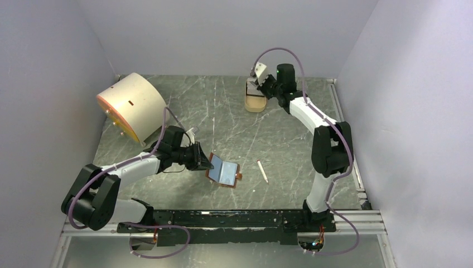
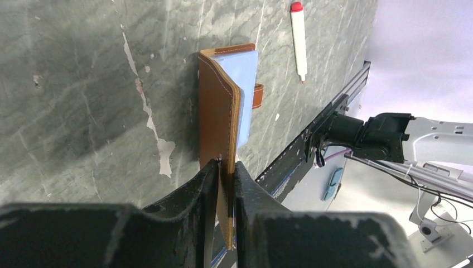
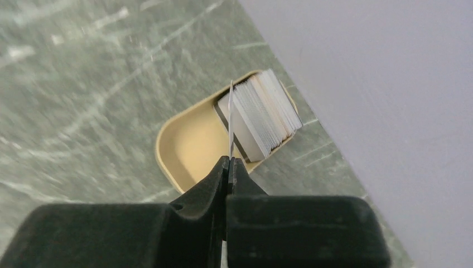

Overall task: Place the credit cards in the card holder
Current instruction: Pick up the credit card from the storage box, then insert the credit card into the card holder.

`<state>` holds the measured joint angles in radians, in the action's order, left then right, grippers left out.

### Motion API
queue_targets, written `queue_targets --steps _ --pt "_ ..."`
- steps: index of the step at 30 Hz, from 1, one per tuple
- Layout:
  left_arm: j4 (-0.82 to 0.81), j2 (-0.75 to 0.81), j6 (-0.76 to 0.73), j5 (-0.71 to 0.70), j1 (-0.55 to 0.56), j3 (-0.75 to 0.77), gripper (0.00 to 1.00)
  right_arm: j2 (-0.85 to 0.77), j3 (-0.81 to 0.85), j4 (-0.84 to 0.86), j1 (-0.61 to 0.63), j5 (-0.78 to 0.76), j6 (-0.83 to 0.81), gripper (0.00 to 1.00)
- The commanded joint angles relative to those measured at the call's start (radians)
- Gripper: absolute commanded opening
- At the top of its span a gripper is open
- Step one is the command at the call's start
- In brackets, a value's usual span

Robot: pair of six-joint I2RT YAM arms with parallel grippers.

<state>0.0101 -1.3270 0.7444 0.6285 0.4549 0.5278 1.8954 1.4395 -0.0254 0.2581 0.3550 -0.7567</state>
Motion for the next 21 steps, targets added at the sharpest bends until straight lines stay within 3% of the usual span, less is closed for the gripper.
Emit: queue_targets --steps 1,6,12,21 --pt "-0.021 0.023 0.017 -0.033 -0.007 0.011 0.2 -0.061 0.041 0.011 0.004 0.025 0.414 0.0" --pt "-0.118 0.023 0.081 0.002 -0.007 -0.046 0.2 -0.117 -0.03 -0.022 0.043 0.084 0.665 0.0" --pt "-0.109 0.059 0.102 -0.033 -0.007 -0.057 0.19 -0.209 -0.161 -0.027 0.158 0.131 0.851 0.0" --pt "-0.146 0.135 0.187 -0.103 -0.008 -0.117 0.18 -0.348 -0.314 -0.038 0.373 0.01 1.09 0.0"
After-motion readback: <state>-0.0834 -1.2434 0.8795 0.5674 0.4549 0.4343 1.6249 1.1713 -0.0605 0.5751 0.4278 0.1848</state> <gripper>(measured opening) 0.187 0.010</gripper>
